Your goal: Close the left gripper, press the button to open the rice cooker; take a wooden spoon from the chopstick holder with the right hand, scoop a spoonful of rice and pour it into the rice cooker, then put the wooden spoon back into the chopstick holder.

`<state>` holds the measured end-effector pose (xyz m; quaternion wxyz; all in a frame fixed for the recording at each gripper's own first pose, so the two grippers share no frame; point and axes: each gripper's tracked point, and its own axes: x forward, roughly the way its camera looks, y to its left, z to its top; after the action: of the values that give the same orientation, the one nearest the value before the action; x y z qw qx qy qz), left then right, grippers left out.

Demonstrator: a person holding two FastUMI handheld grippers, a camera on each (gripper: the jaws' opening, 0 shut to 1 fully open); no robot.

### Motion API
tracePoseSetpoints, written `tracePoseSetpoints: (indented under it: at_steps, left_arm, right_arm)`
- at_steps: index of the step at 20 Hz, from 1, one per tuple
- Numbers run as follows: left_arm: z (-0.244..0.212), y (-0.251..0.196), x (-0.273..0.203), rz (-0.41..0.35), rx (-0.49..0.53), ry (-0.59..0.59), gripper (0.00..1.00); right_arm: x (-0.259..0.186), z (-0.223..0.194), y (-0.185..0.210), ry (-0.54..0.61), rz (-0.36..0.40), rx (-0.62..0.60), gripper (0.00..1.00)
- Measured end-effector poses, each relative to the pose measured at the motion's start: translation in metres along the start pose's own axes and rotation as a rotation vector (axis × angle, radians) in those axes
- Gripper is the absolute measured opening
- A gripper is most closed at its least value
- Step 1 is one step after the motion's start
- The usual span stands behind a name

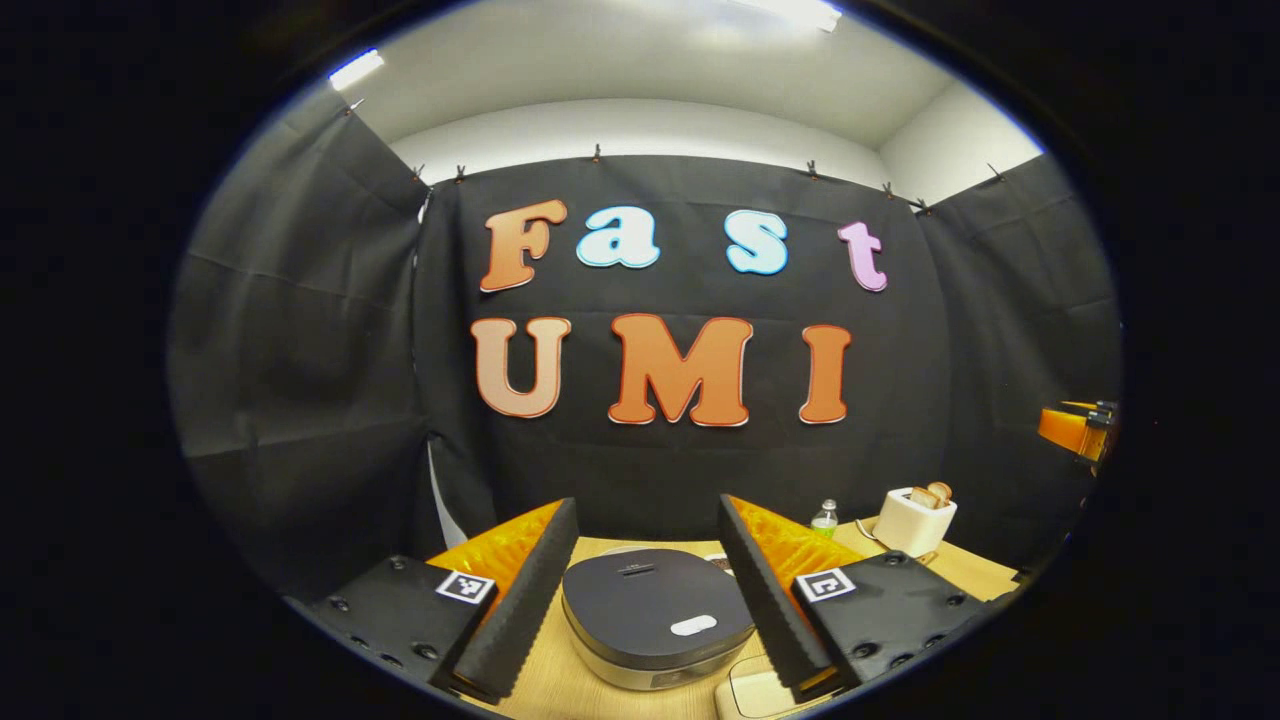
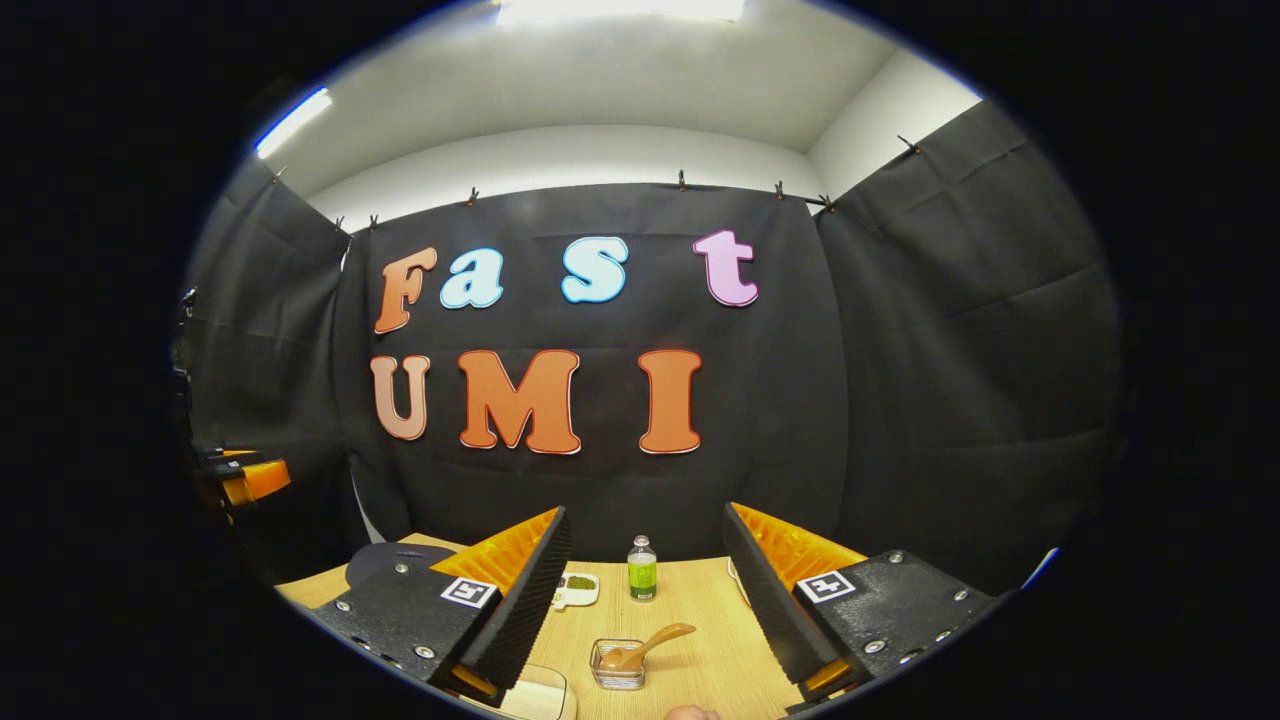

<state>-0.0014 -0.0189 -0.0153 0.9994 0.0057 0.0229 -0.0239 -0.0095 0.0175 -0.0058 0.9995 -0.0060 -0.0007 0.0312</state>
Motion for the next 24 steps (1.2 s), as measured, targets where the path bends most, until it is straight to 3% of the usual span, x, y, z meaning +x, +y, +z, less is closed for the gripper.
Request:
tracePoseSetpoints:
  at_steps: [4,7,10,12,14,15,16,19,24]
  left_arm:
    - [0.003,0.000,0.001,0.004,0.040,-0.026,0.66]
    - [-0.001,-0.012,0.002,-0.013,0.099,-0.039,0.36]
    - [-0.011,-0.022,0.012,-0.053,0.038,-0.007,0.06]
    - [-0.018,-0.013,0.024,-0.026,0.019,0.013,0.04]
    - [-0.033,-0.021,0.029,-0.048,0.016,0.040,0.04]
    - [-0.044,-0.026,0.034,-0.061,0.011,0.064,0.02]
    - [-0.056,-0.029,0.039,-0.074,0.008,0.096,0.01]
    - [-0.083,-0.037,0.051,-0.097,-0.005,0.156,0.07]
    - [-0.130,-0.052,0.073,-0.128,0.023,0.265,0.04]
  right_arm:
    - [0.002,-0.005,-0.002,0.011,0.002,0.010,0.93]
    - [0.004,-0.007,-0.004,0.010,0.008,0.018,0.94]
    - [0.007,-0.011,-0.008,0.011,0.003,0.020,0.94]
    - [0.008,-0.015,-0.009,0.017,0.003,0.016,0.94]
    - [0.008,-0.018,-0.011,0.022,0.005,0.014,0.99]
    - [0.009,-0.020,-0.013,0.025,0.005,0.014,0.94]
    - [0.010,-0.023,-0.014,0.028,0.005,0.016,0.99]
    - [0.015,-0.035,-0.020,0.050,-0.003,0.016,0.94]
    - [0.023,-0.054,-0.032,0.089,-0.014,0.027,0.94]
